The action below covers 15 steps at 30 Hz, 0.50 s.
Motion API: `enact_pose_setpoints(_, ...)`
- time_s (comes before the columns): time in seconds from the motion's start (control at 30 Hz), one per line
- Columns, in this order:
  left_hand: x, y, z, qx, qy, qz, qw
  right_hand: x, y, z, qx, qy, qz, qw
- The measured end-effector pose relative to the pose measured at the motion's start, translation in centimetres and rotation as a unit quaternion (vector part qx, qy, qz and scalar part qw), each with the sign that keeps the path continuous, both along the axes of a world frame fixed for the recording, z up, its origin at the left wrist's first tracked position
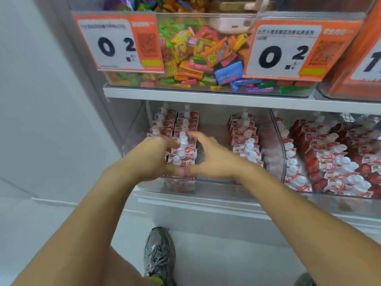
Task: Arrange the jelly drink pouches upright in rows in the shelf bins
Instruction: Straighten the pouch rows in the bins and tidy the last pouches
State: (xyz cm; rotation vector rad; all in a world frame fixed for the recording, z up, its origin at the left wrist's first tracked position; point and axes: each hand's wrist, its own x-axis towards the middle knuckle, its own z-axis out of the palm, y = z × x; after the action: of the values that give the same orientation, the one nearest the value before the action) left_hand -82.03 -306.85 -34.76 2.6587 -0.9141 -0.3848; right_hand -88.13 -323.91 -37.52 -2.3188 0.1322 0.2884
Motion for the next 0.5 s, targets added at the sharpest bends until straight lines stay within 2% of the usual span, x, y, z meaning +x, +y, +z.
enact_pose_setpoints(0.07, 0.6, 0.4, 0.2, 0.014, 0.016, -0.006, 1.000, 1.8, -0.1, -1.0, 0.006, 0.040, 0.042, 0.998)
enact_pose_setpoints(0.2, 1.3, 0.8, -0.7, 0.035, 0.071, -0.055, 0.995, 2.7, -1.1, -2.2, 0.062, -0.004, 0.041, 0.997)
enact_pose_setpoints(0.27, 1.5, 1.0, -0.9, 0.025, 0.073, -0.044, 0.996, 2.7, -1.7, -2.4, 0.082, -0.005, 0.043, 0.996)
enact_pose_setpoints(0.5, 1.4, 0.8, -1.1, -0.032, 0.066, -0.016, 0.997, 2.5, -1.7, -1.4, 0.048, -0.024, 0.033, 0.998)
